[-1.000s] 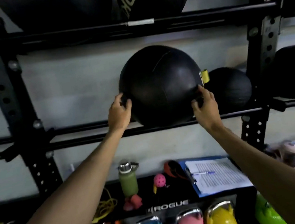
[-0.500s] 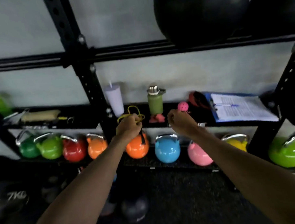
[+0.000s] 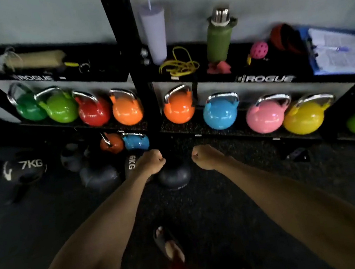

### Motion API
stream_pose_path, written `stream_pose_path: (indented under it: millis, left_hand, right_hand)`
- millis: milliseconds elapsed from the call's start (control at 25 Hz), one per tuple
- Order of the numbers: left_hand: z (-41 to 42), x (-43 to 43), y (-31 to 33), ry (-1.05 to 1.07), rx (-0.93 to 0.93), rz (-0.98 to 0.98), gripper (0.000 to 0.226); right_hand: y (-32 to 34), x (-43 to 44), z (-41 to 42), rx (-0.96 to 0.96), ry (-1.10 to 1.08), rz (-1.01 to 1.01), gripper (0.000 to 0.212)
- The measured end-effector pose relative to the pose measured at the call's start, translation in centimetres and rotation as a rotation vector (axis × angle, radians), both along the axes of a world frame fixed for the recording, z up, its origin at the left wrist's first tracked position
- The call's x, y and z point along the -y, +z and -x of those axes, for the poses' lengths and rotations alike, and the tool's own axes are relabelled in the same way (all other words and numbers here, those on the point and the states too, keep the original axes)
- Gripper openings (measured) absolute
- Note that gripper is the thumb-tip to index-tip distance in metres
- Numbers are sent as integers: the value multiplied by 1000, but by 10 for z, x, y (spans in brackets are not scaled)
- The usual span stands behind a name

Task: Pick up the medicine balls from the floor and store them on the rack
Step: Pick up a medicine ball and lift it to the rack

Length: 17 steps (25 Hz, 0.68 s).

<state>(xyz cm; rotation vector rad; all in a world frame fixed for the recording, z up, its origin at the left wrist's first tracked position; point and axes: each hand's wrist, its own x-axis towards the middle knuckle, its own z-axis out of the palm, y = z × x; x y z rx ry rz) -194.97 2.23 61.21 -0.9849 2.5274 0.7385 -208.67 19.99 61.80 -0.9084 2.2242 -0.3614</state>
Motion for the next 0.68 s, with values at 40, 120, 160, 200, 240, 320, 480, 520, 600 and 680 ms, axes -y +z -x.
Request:
stream_pose_path:
  millis: [40,120,160,200,240,320,480,520,600,680]
  left_hand:
    - [-5,14,-11,-11,18,-22,23]
    - [-9,40,-35,-41,59,-82,28]
    - [-10,51,-46,-44,90,-118,29]
    - [-11,59,-55,-45,105,-152,30]
    - [-13,64,-64,-36,99,-195,29]
    - [-17,75,-92,-16,79,-304,26]
    - [-28,86,-175,119,137,-424,23]
    - [-28,89,-196,172,142,-434,21]
    - [-28,96,-246,302,161,-484,21]
    - [-25,103,-304,457,172,-553,29]
  right_hand:
    - [-12,12,-8,21,-18,-21,31]
    - [-35,32,-21,72,-53,-64,31]
    - [-46,42,-26,93,-71,-89,30]
    - [-55,49,-31,104,-81,-118,28]
    - [-66,55,-34,113,-92,-130,27]
    - [-98,67,-39,152,-92,-159,32]
    - [-180,92,-31,186,-86,-233,23]
    - [-199,100,-25,174,-86,-240,25]
    - [-243,115,-13,149,-63,-273,20]
    - [-297,131,1,143,-60,-296,22]
